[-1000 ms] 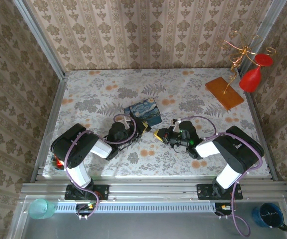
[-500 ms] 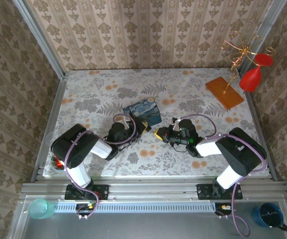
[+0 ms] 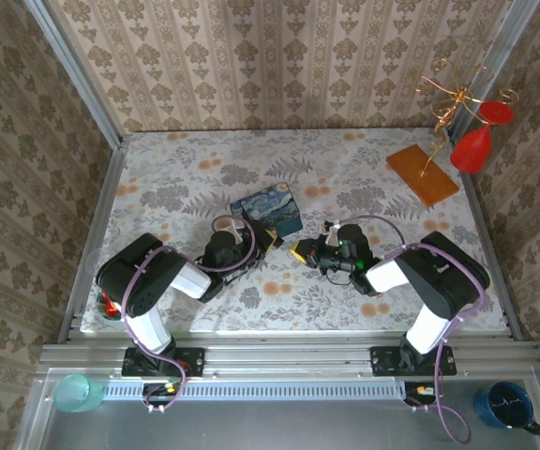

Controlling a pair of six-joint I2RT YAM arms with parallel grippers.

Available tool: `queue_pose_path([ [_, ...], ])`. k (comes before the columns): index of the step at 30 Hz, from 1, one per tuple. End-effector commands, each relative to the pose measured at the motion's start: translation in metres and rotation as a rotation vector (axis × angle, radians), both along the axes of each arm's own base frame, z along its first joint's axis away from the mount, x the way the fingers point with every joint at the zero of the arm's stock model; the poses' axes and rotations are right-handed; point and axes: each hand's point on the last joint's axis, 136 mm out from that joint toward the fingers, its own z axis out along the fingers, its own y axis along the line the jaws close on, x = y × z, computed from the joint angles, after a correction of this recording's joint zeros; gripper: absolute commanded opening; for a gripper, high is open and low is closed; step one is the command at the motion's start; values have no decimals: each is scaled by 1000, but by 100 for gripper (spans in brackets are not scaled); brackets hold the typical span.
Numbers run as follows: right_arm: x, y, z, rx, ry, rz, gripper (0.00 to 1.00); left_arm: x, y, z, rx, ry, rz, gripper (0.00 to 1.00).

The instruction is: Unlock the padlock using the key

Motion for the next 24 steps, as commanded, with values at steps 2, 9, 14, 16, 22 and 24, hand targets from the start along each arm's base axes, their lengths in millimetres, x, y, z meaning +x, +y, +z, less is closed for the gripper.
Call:
queue_pose_path([
  [2,11,3,5,62,-25,-21,0,-5,-21,43,-137,-81,-62,0],
  [9,12,1,0,56,-28,-20,0,-6,-24,48,-151,-81,-69,0],
  [14,17,-3,2,91,-27,-19,0,-7,-28,55,-166,-90,-76,0],
  [16,20,-7,3,109,-25,-25,0,-7,-28,57,-170,-91,-78,0],
  [22,20,-1,5,114,-13,-7,0,-8,-32,61,-180,-94,-84,0],
  [24,19,2,6,113,-15,0,0,-8,-34,62,-187,-93,-85,0],
])
